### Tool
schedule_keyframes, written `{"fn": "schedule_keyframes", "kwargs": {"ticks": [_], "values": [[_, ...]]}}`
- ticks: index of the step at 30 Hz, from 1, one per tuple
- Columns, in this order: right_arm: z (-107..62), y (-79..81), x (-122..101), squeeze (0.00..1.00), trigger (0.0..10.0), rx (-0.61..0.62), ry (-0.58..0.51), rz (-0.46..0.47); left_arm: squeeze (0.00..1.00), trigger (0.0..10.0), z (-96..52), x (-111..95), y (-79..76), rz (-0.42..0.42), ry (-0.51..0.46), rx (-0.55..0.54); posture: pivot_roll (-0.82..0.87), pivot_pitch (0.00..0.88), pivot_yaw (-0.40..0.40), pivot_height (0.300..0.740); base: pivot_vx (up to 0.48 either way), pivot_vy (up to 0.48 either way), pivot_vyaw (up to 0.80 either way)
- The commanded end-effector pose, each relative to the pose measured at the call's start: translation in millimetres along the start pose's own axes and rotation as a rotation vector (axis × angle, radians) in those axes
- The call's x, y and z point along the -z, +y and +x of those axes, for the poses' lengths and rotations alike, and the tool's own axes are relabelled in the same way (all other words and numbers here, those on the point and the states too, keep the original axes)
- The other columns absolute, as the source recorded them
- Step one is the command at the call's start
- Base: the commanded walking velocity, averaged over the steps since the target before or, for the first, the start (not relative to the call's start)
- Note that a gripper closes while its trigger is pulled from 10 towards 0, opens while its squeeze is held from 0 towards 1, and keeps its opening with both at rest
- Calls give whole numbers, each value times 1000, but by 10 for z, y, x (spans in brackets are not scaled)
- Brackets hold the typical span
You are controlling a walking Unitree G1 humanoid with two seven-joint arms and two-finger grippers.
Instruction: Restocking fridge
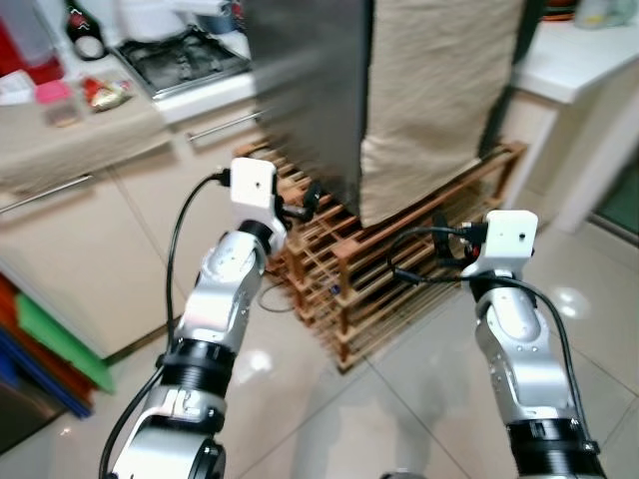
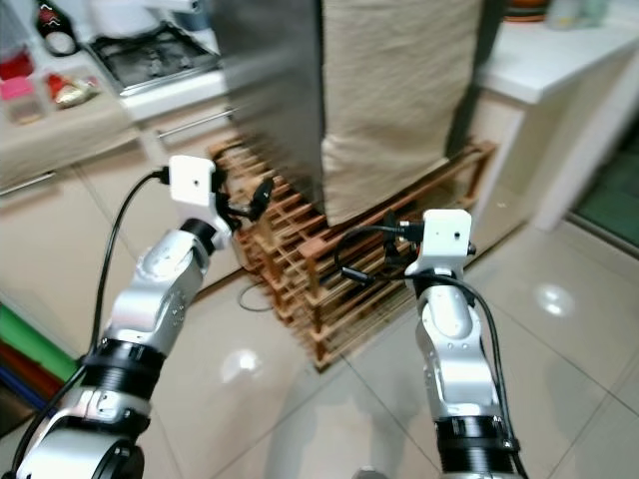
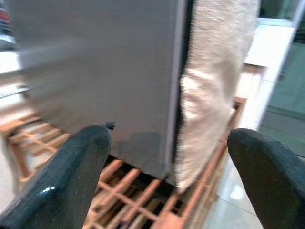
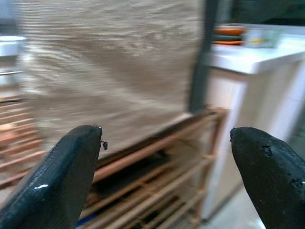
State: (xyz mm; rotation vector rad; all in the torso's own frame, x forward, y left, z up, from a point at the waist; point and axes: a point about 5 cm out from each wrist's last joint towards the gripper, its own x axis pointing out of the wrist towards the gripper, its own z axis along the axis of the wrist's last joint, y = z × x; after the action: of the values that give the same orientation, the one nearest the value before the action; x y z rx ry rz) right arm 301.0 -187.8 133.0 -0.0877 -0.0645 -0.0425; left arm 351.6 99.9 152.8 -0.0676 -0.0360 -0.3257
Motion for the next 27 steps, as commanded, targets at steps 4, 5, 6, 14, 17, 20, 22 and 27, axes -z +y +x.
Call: {"fn": "schedule_keyframes", "kwargs": {"ticks": [4,5,6,14,17,20,22,27], "values": [[-2,-11,-103,369,10000,-12,-21,3,0,10000,-26,14,-13,-58,-14,-6,-117,0,50,740,0,0,-702],[-5,-9,-98,369,10000,-12,-20,4,0,10000,-37,39,-10,-76,-7,-7,-117,0,50,740,0,0,-706],[-10,-7,-96,369,10000,-12,-19,5,0,10000,-44,69,5,-83,1,-20,-121,0,52,740,0,480,-706],[-49,13,-79,373,10000,-9,-11,15,0,10000,-6,104,-25,-21,33,27,-121,0,66,740,0,478,-714],[-56,38,-71,369,10000,-8,-8,24,0,10000,-2,94,-17,-14,32,33,-121,0,78,740,0,472,-719],[-63,57,-63,373,10000,-6,-6,30,0,10000,2,77,-1,-14,28,32,-119,0,82,740,0,472,-719],[-71,63,-52,365,10000,-4,-3,33,0,10000,4,69,10,-13,25,30,-118,0,83,740,0,472,-719],[-73,60,-48,365,10000,0,-1,37,0,10000,16,28,-19,0,5,46,-115,0,83,740,0,459,-723]]}}
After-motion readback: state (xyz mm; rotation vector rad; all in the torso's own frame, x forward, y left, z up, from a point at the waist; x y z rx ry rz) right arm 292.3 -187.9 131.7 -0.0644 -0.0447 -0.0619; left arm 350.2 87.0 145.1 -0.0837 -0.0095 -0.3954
